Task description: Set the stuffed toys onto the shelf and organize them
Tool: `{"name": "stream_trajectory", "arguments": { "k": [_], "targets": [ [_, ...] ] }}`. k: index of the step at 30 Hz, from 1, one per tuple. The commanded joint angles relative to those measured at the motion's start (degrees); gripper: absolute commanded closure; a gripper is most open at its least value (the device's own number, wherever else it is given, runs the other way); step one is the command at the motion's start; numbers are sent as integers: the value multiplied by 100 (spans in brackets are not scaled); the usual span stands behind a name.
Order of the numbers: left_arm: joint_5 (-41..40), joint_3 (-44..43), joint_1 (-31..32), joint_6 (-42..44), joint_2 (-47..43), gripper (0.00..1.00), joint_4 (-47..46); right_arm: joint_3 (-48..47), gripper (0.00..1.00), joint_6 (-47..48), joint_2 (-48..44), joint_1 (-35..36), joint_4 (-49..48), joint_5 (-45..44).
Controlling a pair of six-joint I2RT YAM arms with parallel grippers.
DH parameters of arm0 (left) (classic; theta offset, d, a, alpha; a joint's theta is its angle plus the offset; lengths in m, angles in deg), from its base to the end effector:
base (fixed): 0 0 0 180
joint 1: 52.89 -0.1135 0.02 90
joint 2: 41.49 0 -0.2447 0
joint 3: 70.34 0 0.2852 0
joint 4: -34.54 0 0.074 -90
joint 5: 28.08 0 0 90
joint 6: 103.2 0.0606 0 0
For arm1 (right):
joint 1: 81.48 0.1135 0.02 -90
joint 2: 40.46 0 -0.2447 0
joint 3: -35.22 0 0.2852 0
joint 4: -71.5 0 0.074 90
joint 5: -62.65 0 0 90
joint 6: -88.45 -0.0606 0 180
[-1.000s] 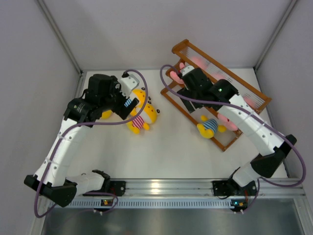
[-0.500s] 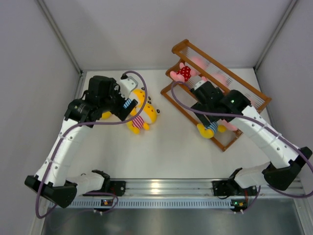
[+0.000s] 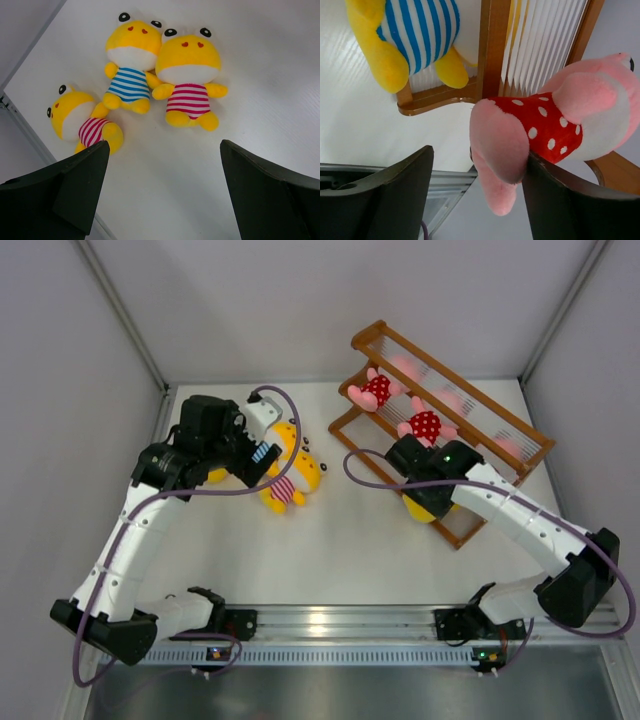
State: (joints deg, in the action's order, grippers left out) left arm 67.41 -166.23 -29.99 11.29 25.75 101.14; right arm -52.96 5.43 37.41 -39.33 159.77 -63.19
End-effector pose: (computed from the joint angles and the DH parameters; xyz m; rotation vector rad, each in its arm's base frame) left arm 0.2571 -0.1149 0.3933 0.9442 2.0215 -0.0918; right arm 0.2276 0.1581 0.2834 -1.0244 2.4596 -0.7360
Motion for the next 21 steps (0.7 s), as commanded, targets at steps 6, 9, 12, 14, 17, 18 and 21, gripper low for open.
{"name": "stream_trajectory", "arguments": {
  "k": [6,9,12,14,17,18,21],
  "targets": [
    [118,-19,-39,73,-71,2,-163,246,82,514,-149,-84,-166,-564],
    [145,-10,-40,73,-71,2,-155,334,93,813,-228,-93,-474,-767],
    [162,-1,-40,73,-80,2,-163,326,97,1103,-263,-102,-773,-846],
    [145,-1,-40,73,-80,2,-163,264,98,1287,-281,-111,-1018,-820],
    [110,16,-40,82,-80,2,-163,37,98,1411,-246,-163,-1213,-724],
    [92,25,-40,73,-80,2,-163,-8,98,1428,-202,-207,-1239,-688],
    [83,42,-40,82,-106,2,-163,-149,98,1402,-70,-269,-1257,-565]
  ]
}}
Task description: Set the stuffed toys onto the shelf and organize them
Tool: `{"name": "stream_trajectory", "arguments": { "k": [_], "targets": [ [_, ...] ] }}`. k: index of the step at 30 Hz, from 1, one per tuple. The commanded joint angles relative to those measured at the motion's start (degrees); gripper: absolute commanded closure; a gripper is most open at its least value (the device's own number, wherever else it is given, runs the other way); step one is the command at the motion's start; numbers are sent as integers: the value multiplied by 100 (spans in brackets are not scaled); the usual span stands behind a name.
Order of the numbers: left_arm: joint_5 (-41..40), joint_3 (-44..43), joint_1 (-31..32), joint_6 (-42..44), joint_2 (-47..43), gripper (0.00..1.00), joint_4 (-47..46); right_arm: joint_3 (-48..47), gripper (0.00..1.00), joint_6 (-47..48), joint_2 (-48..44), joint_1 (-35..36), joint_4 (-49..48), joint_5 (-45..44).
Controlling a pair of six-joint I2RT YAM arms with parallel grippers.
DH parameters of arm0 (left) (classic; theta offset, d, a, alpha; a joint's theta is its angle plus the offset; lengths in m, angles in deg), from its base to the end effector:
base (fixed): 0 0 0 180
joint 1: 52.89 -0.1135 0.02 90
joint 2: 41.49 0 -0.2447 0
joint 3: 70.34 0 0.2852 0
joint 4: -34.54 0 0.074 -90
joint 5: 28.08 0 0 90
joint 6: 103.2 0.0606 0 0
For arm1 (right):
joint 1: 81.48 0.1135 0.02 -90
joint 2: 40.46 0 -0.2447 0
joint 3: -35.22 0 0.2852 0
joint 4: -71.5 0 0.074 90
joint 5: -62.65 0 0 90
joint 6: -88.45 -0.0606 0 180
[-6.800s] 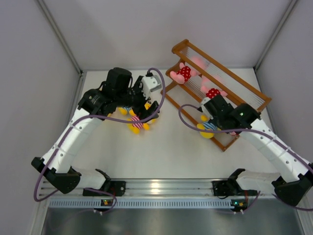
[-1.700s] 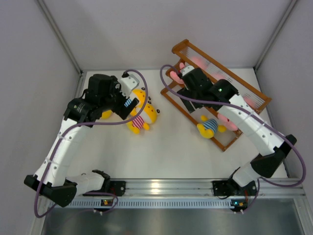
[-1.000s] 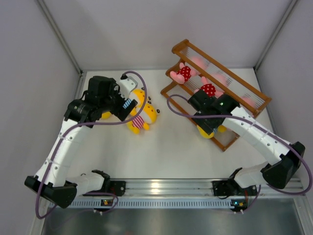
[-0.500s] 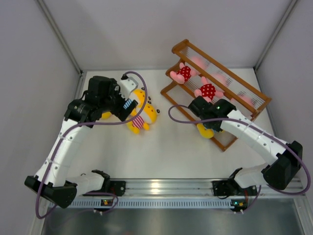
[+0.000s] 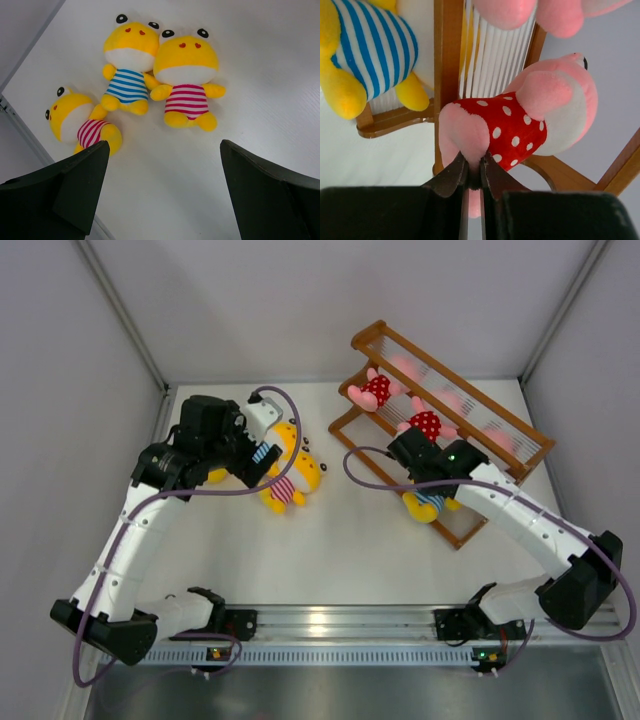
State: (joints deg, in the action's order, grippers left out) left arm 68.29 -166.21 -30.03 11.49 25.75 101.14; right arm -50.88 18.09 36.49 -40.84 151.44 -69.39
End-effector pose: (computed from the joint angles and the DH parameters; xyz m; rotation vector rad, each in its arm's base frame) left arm 0.2568 -0.1155 0.3932 0.9544 2.0163 -0.1067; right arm 0.2431 0.1551 0.2849 -1.1364 2.2874 -0.8844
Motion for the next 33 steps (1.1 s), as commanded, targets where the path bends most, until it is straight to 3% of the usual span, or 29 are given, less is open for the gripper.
{"name": "stream_trajectory", "arguments": {
  "k": [1,5,6,8,12,15,21,24,25,26,28,30,33],
  "targets": [
    [-4,49,-35,71,-115,2,-163,-365,98,119,39,-135,-433,56],
    [-31,84,-35,98,-132,2,-155,-365,84,102,75,-179,-389,47],
    [-39,102,-35,98,-124,2,-163,-400,69,67,83,-188,-354,38],
    [-162,198,-35,37,-115,2,-172,-566,49,-100,92,-188,-188,29],
    [-575,444,-96,19,166,2,-172,-901,35,-311,40,-171,155,3],
    [-375,515,-324,-51,491,2,-181,-1401,33,-539,13,-31,498,20],
    [662,348,-1781,-412,1124,3,-172,-2685,30,-786,110,988,614,214],
    [664,532,-2108,-377,1124,4,-181,-2739,27,-647,215,1673,-500,766],
    [664,689,-2240,-360,1107,4,-181,-2434,26,-585,224,1797,-1026,1359],
    [681,795,-2302,-307,1098,4,-216,-2205,23,-549,233,1963,-2058,1687],
    [786,1067,-2732,-272,1028,4,-286,-1547,22,-575,320,2026,-3188,2712],
    [804,1200,-3022,-254,966,5,-427,-1228,21,-724,697,2035,-4503,3183],
    [795,1385,-3680,-96,844,4,-462,-1366,21,-1031,1523,2027,-5230,3623]
  ]
}}
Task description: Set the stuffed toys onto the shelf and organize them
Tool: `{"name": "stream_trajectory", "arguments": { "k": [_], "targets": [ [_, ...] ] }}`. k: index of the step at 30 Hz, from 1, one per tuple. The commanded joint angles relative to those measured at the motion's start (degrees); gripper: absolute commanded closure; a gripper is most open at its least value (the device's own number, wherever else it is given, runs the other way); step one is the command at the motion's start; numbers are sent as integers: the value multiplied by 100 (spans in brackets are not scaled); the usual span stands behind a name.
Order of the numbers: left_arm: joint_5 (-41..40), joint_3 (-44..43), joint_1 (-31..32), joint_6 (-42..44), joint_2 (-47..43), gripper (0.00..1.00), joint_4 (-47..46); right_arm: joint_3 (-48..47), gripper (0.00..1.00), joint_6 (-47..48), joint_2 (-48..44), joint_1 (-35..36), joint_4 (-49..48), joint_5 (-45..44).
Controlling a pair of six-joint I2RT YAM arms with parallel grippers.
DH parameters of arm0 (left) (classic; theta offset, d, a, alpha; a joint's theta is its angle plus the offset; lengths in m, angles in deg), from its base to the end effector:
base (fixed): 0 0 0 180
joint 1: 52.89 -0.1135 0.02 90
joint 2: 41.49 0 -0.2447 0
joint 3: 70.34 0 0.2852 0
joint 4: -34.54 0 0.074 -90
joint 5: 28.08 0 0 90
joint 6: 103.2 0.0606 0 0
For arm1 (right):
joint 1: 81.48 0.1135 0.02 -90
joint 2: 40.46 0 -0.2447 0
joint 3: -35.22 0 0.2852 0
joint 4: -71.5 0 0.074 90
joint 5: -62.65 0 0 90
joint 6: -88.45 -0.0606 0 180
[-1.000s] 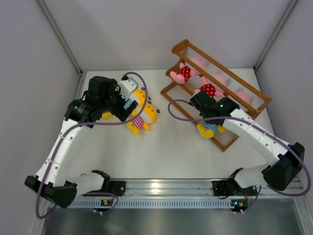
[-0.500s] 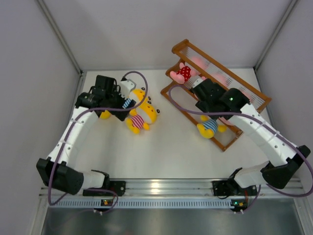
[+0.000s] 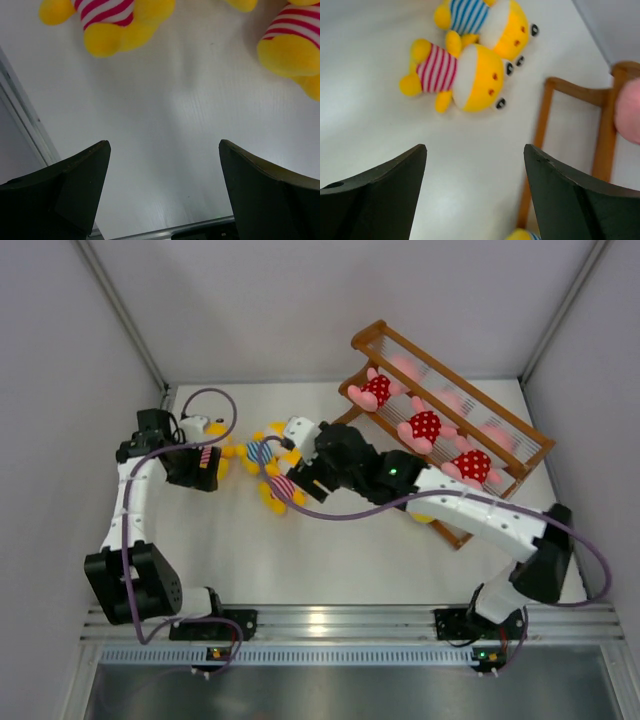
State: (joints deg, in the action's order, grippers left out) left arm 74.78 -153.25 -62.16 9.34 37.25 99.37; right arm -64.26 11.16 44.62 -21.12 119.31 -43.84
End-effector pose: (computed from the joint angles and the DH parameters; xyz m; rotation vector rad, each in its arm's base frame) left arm 0.3198 0.0385 0.2582 0.3749 2.5622 -0.0948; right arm 0.2056 0.3266 0.3555 -1.1323 1.8068 0.1805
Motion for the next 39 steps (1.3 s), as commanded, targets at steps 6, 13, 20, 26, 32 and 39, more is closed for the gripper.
{"name": "stream_trajectory", "arguments": {
  "k": [6,13,20,26,32,39],
  "targets": [
    [208,370,-961,417,-412,4,-294,-337,22,-849,2248,64,-2520,1166],
    [313,300,-1032,505,-395,4,-285,-846,23,-928,3418,108,-2511,595],
    [348,291,-1041,488,-368,4,-285,-1084,60,-823,3981,99,-2380,129],
    [647,195,-1041,523,-482,5,-277,-804,100,-70,3010,90,-2186,146],
    [989,150,-1032,549,-711,5,-276,-1619,100,2028,1900,-6,-269,972],
    [1139,133,-1032,488,-728,4,-276,-3588,100,3325,1644,-217,2015,543]
  ]
}}
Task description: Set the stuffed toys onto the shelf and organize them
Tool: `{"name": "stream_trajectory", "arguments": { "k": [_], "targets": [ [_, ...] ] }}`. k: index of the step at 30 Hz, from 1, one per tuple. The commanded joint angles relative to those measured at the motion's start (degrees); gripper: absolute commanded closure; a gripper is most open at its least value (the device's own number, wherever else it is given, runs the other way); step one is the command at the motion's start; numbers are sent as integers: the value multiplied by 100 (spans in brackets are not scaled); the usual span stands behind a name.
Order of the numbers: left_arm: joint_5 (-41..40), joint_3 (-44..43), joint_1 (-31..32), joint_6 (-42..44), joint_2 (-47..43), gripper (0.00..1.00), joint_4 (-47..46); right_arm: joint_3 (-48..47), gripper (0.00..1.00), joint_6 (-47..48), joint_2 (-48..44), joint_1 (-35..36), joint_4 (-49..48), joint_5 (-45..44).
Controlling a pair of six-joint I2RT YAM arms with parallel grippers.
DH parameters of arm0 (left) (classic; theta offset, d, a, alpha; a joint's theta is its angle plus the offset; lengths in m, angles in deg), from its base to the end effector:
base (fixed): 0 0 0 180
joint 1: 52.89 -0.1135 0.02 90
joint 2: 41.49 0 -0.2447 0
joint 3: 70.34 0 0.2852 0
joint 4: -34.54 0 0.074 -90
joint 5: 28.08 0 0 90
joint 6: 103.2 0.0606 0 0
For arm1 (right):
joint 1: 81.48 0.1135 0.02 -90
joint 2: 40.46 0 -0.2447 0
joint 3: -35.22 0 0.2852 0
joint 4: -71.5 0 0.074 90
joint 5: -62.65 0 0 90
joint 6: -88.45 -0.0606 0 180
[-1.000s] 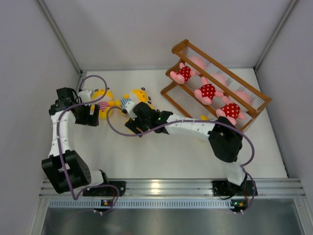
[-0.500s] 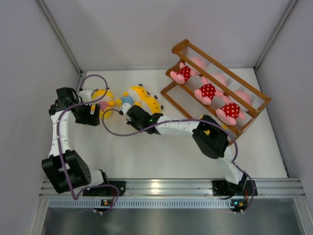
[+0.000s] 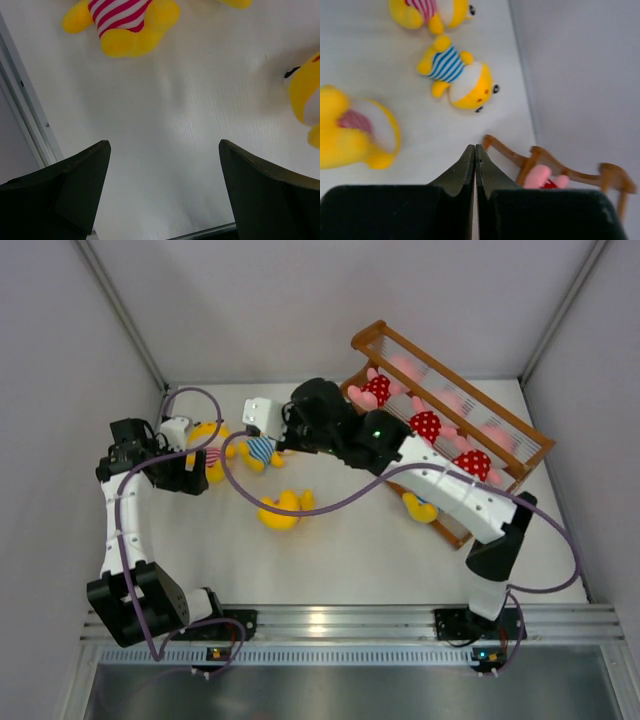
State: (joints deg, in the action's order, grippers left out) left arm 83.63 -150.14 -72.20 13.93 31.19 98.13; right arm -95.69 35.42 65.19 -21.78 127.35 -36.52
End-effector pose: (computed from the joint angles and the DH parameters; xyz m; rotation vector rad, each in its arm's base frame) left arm 0.2925 0.0788 0.2738 0.3092 2.4424 -0.1412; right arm 0.2400 0.3915 0.4027 -1.5019 1.4648 0.0708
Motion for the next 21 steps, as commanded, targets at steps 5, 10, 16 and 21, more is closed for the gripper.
{"name": "stream_trajectory", "arguments": {
  "k": [5,10,16,21],
  "targets": [
    [254,-142,-29,29,-123,4,-152,-745,100,1268,-948,-564,1035,-235],
    [482,-90,-38,20,-167,5,-152,51,100,830,-1335,-706,607,828],
    [430,-55,-29,-50,-158,5,-161,3171,51,-276,-2432,128,-1360,1933],
    [237,-19,-29,73,-246,5,-152,4956,32,-1419,-2742,910,-2972,1779]
  ]
}}
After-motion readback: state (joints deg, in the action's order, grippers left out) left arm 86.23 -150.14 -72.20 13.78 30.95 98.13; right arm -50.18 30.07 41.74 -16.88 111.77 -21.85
